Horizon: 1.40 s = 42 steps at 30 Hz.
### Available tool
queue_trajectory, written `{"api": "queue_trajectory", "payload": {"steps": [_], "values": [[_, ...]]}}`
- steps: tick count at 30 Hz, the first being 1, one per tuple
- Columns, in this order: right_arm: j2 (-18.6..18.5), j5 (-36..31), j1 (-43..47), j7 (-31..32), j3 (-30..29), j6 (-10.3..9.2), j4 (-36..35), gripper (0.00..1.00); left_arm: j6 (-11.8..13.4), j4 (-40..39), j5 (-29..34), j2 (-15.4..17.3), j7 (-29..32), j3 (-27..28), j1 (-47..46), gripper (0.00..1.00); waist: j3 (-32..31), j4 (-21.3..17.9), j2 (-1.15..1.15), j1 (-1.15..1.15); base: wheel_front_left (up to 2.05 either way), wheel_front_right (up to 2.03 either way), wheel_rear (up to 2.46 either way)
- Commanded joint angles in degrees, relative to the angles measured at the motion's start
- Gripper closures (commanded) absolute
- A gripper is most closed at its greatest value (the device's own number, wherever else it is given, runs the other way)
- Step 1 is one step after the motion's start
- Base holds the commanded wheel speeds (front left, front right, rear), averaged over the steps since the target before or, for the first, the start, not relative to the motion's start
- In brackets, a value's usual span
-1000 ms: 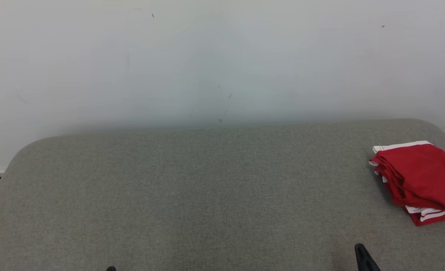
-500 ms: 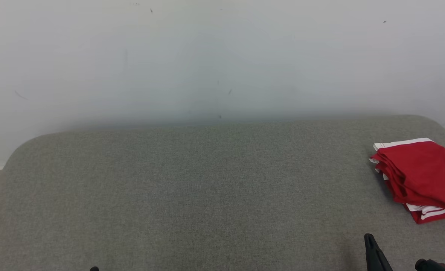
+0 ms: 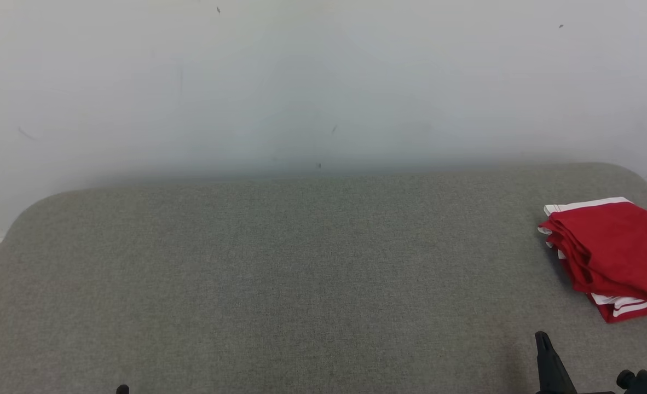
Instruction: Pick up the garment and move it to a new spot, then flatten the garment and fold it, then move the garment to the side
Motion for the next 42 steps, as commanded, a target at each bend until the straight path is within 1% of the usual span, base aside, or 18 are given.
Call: {"api": "queue_trajectory", "payload": {"steps": [1, 13, 42], "values": [[-0.1, 2.0, -1.7, 0.4, -0.3, -0.02, -0.5, 1.0, 0.0, -0.9, -2.0, 0.4, 0.3, 0.3, -1.3, 1.0, 0.1, 0.0, 0.0, 0.0, 0.0, 0.0, 0.0], [-0.1, 11.7, -3.5, 2.3, -1.0, -0.02, 0.7, 1.0, 0.0, -1.0, -11.3, 0.6, 2.1, 1.2, -1.9, 1.0, 0.6, -0.1, 0.0, 0.0, 0.0, 0.0, 0.0], [-0.1, 30.6, -7.1, 5.9, -2.0, -0.02, 2.8, 1.0, 0.1, -1.1, -29.2, 0.7, 5.6, 2.8, -2.9, 1.0, 2.0, -0.2, 0.0, -0.01, 0.0, 0.0, 0.0]]}}
